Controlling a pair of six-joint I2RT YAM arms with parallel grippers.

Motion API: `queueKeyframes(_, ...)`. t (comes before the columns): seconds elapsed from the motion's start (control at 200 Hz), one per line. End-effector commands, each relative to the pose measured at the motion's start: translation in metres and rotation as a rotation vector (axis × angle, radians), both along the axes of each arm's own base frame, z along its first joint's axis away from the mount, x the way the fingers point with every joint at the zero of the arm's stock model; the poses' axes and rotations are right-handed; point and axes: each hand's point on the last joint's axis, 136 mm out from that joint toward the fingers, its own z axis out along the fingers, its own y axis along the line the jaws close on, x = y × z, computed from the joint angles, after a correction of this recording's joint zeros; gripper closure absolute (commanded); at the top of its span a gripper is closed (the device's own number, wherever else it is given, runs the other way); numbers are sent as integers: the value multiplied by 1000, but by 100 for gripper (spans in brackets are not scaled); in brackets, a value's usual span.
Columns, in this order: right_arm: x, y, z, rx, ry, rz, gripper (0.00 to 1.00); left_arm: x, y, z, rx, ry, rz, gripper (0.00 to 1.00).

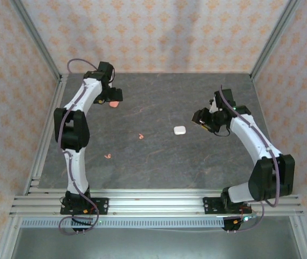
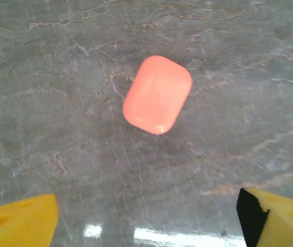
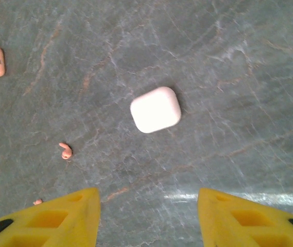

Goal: Insert wireless bluetooth earbuds into charging case

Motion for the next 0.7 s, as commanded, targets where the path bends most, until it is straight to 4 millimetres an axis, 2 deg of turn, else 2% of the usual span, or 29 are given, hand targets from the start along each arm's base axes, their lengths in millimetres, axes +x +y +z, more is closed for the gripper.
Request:
queueKeyframes(0.0,-2,-11,2,-27,-24,-61,47,2,7,-2,37,62,-35,16)
queueKeyframes(0.115,-3,-10,4,-15,-28,-67,47,18,6,-18,9,78,-32,22)
queueKeyframes(0.285,-3,-9,5,-8,-28,-71,47,32,8,-38,13,106,-24,24)
queueKeyframes(0.545,-4,-9,7,2,-35,-77,47,42,9,-60,25,116,-33,24)
queueKeyframes(0.69,-6,-10,11,2,-46,-81,47,37,4,-74,0,151,-50,31)
